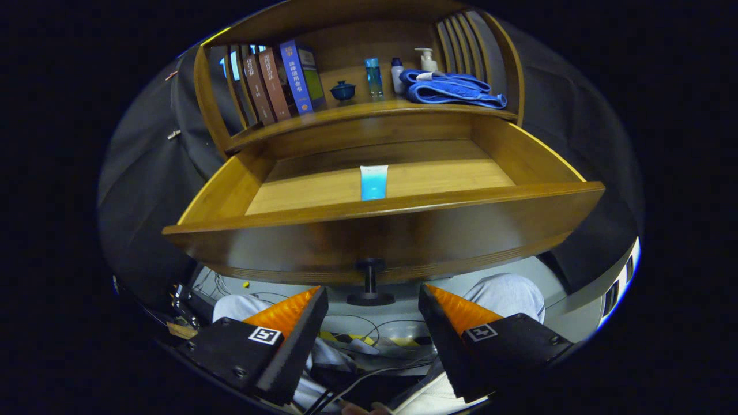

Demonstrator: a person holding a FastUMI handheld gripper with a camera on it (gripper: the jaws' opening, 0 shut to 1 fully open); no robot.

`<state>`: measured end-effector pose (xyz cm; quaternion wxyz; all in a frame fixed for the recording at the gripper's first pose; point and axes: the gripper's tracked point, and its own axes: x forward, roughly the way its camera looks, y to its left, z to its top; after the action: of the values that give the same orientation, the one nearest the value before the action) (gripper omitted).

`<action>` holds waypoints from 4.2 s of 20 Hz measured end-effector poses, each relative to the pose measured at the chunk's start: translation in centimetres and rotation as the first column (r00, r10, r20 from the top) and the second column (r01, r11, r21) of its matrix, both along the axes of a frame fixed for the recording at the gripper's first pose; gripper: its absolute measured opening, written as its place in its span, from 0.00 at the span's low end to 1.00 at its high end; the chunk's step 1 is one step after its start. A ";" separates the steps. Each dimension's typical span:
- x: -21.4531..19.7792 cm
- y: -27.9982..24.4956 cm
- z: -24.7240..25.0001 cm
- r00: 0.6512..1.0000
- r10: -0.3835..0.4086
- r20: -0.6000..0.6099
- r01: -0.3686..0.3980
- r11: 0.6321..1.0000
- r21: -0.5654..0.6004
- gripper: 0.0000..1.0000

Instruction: Pull open the drawer, take out the items inside it, and place them on the countertop above the cabinet.

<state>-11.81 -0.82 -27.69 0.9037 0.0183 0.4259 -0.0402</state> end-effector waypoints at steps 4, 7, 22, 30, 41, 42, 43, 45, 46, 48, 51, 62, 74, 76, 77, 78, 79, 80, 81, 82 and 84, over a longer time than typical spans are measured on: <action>1.8 0.6 6.0 0.996 0.006 0.085 -0.004 1.000 -0.019 1.00; 6.1 1.0 8.4 0.994 -0.015 0.111 0.011 0.999 0.039 1.00; 17.3 -0.8 -3.8 0.921 -0.005 -0.390 -0.019 0.998 -0.057 1.00; 17.1 -0.9 -6.0 0.862 -0.022 -0.507 -0.023 0.996 -0.081 1.00; 16.0 -1.2 -6.3 0.808 -0.020 -0.589 -0.042 0.995 -0.092 0.57; 16.1 -1.3 -6.4 0.808 -0.019 -0.589 -0.043 0.995 -0.090 0.50; 16.1 -1.3 -6.3 0.808 -0.017 -0.589 -0.041 0.996 -0.085 0.43; 16.1 -1.1 -6.4 0.809 -0.013 -0.587 -0.036 0.997 -0.072 0.43; 16.1 -1.0 -6.3 0.813 -0.007 -0.582 -0.033 0.998 -0.058 0.43; 15.9 -1.3 -5.7 0.844 -0.003 -0.536 -0.038 0.997 -0.065 0.43; 15.6 -0.7 -5.5 0.871 0.031 -0.491 -0.057 0.998 -0.039 0.43; 25.0 -1.0 5.7 0.975 0.116 -0.189 -0.116 0.993 0.011 0.43; 39.3 -3.5 2.3 0.964 0.044 -0.264 -0.061 0.996 -0.060 0.43; 39.5 -3.6 1.3 0.957 0.035 -0.287 -0.053 0.997 -0.056 0.43; 39.7 -3.4 1.1 0.958 0.036 -0.285 -0.051 0.998 -0.046 0.43; 39.9 -3.3 1.1 0.959 0.041 -0.280 -0.054 0.998 -0.041 0.43; 40.0 -3.2 1.2 0.959 0.047 -0.280 -0.061 0.997 -0.041 0.45; 40.0 -3.1 1.1 0.960 0.047 -0.275 -0.060 0.997 -0.040 0.46; 40.1 -3.1 1.4 0.963 0.046 -0.266 -0.059 0.997 -0.043 0.47; 40.3 -3.4 1.2 0.964 0.045 -0.261 -0.060 0.997 -0.048 0.61; 40.0 -3.5 1.7 0.965 0.047 -0.256 -0.061 0.997 -0.046 0.88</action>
<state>28.17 -4.28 -25.96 0.8423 -0.0226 0.5377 -0.0290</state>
